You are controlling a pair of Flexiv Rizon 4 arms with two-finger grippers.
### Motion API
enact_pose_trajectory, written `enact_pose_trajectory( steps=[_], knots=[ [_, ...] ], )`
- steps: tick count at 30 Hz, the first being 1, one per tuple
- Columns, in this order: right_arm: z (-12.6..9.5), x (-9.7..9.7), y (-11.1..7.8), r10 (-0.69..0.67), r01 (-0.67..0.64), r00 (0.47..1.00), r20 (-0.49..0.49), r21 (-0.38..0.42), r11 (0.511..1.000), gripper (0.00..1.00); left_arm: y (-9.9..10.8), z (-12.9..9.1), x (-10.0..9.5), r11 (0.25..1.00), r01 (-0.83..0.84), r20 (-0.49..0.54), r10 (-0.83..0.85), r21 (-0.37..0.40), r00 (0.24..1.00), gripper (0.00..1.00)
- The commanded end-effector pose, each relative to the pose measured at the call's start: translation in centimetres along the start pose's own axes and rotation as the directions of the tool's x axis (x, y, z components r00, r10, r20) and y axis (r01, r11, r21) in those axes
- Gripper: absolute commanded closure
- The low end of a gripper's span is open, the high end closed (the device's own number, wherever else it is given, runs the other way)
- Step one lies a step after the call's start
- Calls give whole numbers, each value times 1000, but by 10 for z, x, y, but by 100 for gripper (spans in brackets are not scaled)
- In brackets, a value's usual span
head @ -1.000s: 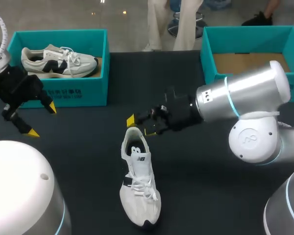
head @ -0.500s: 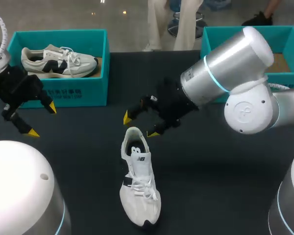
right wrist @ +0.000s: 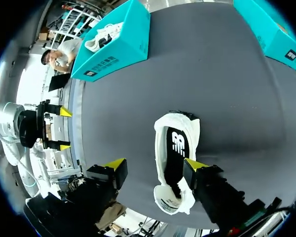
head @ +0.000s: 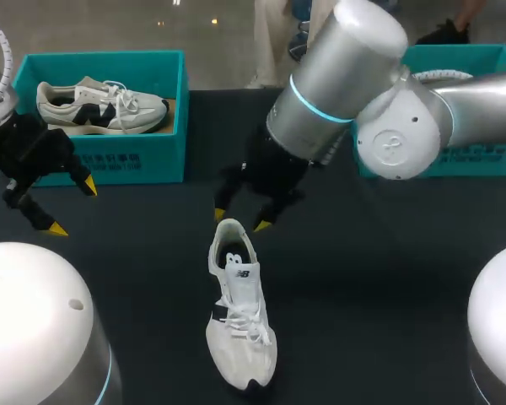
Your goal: Take the shoe out of the shoebox, open the shoe tongue, remove and reinsert the insole, then place the shoe into the shoebox
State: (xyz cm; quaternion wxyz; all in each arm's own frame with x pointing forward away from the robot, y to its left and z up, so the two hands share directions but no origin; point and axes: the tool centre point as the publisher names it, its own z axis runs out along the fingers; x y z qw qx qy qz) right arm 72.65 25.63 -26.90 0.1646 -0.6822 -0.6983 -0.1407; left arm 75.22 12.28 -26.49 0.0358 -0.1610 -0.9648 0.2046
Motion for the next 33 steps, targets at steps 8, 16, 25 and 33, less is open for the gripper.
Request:
enact_pose_trajectory(
  steps=[8,16,25,33],
  knots=[
    [4,0,0,14,-2,828,561,-22,1000,100,0,0,1,1000,0,0,0,-1,1000,0],
    [5,-4,-4,22,-5,834,551,-34,999,100,0,0,1,1000,0,0,0,-1,1000,0],
    [8,-4,-5,22,-2,844,535,-38,999,100,0,0,1,1000,0,0,0,-1,1000,0],
    [19,-6,-3,6,4,858,514,-19,1000,100,0,0,1,1000,0,0,0,-1,1000,0]
  ],
)
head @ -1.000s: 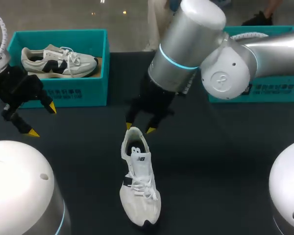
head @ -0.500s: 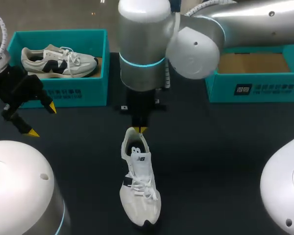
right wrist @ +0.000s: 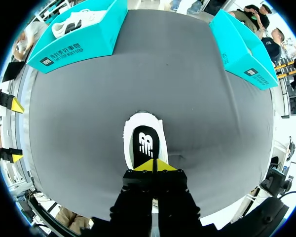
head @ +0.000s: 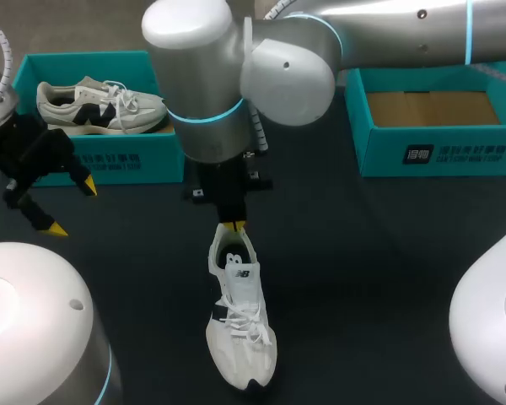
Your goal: Take the shoe out of the shoebox, open the shoe tongue, remove and reinsert the insole, then place the shoe into the shoebox
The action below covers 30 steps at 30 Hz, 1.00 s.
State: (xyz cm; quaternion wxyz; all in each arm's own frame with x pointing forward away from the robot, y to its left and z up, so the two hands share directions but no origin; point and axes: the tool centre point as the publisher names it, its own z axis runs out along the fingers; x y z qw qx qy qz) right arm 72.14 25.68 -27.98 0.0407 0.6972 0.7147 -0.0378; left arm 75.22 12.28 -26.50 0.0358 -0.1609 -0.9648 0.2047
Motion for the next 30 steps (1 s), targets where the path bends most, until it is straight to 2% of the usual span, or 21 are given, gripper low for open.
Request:
enact_pose_trajectory(
  steps=[1,8,16,30],
  knots=[
    [11,3,2,-2,3,1000,-16,16,1000,100,0,0,1,1000,0,0,0,-1,1000,0],
    [40,7,0,-4,6,999,-45,40,999,100,0,0,1,1000,0,0,0,-1,1000,0],
    [61,16,-4,-23,27,998,-62,72,997,100,0,0,1,1000,0,0,0,-1,1000,0],
    [112,23,-6,-19,28,996,-83,103,994,100,0,0,1,1000,0,0,0,-1,1000,0]
  ],
)
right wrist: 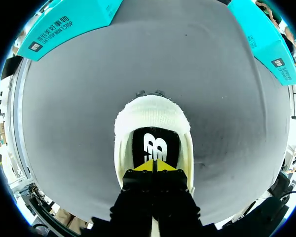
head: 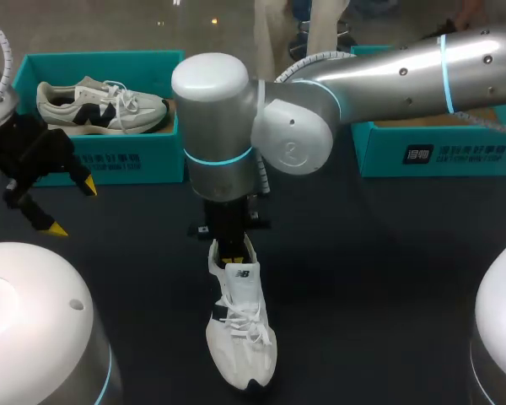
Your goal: Take the shoe out of the shoebox, open the shoe tongue, remove and reinsert the insole, then place the shoe into the shoebox
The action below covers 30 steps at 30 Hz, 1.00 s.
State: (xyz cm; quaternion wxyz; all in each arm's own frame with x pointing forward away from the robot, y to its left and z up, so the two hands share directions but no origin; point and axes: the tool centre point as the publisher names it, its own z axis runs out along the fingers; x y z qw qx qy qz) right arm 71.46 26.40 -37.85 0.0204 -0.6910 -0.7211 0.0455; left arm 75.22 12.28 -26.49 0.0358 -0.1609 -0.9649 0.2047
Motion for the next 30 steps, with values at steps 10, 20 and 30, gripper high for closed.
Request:
enact_pose_trajectory(
  steps=[10,20,30],
  knots=[
    [33,5,4,7,-7,1000,-5,34,999,100,0,0,1,1000,0,0,0,-1,1000,0],
    [24,1,-4,27,-27,1000,-2,14,1000,100,0,0,1,1000,0,0,0,-1,1000,0],
    [-11,-3,-7,25,-25,1000,4,3,1000,100,0,0,1,1000,0,0,0,-1,1000,0]
  ],
)
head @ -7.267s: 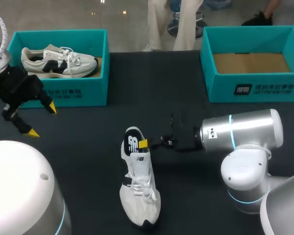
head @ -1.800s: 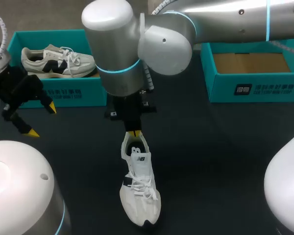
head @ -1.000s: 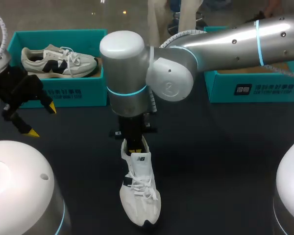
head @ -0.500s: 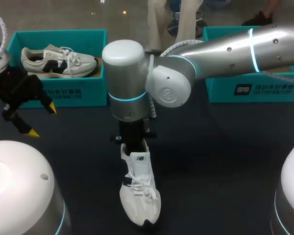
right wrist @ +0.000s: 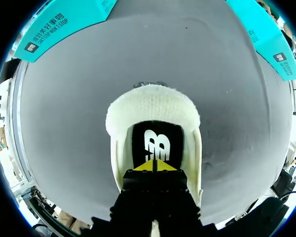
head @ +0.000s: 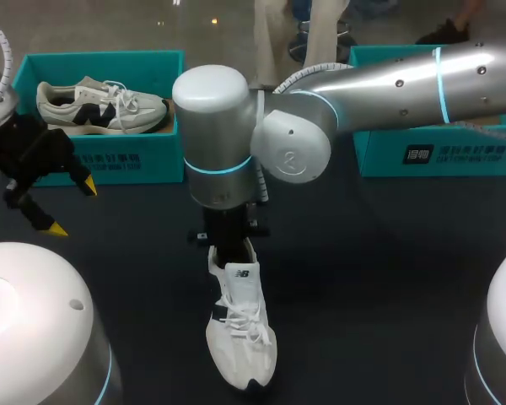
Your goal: Take the shoe out of the shoebox, open the shoe tongue, remove and reinsert the insole, then place the shoe into the shoebox
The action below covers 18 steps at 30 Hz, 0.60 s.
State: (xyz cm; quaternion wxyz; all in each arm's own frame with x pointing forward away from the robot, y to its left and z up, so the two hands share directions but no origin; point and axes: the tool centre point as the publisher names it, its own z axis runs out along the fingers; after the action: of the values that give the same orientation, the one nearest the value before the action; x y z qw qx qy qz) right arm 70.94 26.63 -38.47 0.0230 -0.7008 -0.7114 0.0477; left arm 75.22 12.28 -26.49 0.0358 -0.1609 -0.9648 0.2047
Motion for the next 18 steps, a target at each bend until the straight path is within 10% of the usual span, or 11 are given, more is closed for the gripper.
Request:
enact_pose_trajectory(
  steps=[1,18],
  knots=[
    [-21,-6,-3,-2,2,1000,8,-4,1000,100,0,0,1,1000,0,0,0,-1,1000,0],
    [-23,-11,-22,21,-20,999,-25,47,999,100,0,0,1,1000,0,0,0,-1,1000,0]
  ],
)
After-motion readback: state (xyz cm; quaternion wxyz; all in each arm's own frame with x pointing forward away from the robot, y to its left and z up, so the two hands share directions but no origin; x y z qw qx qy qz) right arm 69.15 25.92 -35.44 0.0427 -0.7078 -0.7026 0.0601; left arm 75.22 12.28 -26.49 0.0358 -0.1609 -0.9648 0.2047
